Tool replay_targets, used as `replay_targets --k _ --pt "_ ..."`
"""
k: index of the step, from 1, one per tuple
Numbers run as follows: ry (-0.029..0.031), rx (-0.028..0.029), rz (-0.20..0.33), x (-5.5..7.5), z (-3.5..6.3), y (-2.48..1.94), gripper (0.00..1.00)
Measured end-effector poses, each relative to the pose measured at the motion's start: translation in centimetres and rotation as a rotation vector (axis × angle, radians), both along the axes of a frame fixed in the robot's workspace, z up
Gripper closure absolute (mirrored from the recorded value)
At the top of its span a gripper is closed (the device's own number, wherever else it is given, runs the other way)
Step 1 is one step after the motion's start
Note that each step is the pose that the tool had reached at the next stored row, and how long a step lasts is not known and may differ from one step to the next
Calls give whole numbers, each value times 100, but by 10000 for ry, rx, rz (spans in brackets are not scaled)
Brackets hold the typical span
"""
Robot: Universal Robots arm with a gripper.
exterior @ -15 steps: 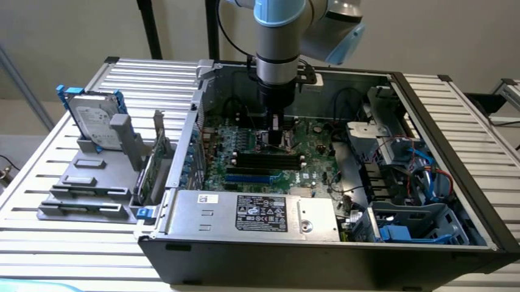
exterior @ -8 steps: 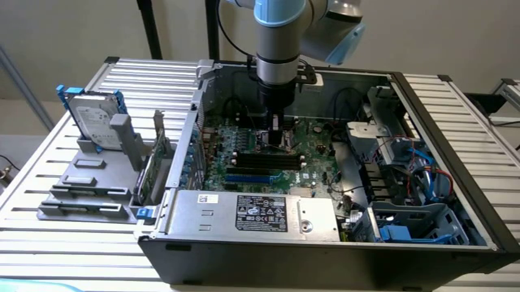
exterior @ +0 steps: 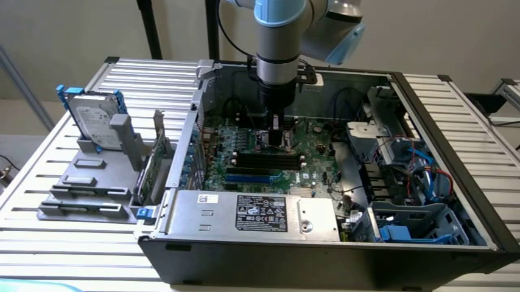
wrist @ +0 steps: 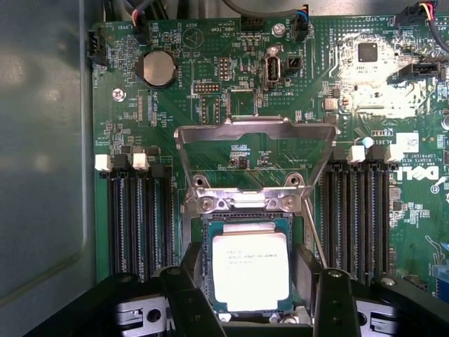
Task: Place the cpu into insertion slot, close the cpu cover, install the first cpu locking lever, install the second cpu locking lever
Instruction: 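Place the cpu into insertion slot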
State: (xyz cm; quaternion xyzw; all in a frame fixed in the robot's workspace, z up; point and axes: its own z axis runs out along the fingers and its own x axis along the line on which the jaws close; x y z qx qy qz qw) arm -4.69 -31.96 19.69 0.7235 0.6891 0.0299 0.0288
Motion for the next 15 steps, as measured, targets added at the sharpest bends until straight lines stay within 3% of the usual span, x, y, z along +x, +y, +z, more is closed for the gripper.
replay_targets --k 15 --pt "1 -1 -3 0 0 26 38"
